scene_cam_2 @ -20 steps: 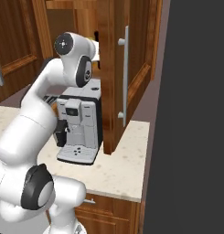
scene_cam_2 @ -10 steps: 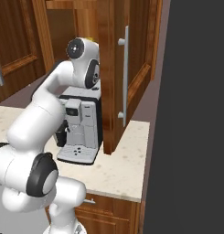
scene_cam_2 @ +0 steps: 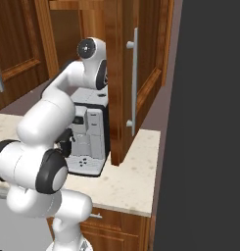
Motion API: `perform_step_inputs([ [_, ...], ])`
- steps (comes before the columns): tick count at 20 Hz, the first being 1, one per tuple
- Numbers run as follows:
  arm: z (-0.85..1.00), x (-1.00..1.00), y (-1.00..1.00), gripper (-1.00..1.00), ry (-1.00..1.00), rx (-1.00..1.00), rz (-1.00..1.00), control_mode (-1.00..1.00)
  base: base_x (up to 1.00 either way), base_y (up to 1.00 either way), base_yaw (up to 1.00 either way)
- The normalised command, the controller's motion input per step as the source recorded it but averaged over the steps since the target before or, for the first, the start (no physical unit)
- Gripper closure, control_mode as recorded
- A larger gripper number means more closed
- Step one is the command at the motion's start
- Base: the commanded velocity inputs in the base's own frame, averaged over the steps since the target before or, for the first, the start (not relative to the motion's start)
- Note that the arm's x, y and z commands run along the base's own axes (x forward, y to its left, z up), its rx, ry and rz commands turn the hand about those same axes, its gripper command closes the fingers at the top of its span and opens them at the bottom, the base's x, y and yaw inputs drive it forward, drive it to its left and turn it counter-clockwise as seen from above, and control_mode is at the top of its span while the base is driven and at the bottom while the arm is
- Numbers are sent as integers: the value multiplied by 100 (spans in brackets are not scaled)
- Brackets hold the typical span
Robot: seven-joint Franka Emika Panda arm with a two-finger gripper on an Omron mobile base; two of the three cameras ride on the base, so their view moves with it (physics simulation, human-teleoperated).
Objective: Sort all alcoholic drinks to one cabinet, and non-alcoholic drinks to the other.
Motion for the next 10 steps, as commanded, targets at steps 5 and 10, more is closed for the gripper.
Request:
perform_step_inputs([
  [5, -25, 32, -1, 100, 0, 0, 0, -100, 0, 0, 0],
  [10, -25, 13, 0, -100, 0, 0, 0, -100, 0, 0, 0],
])
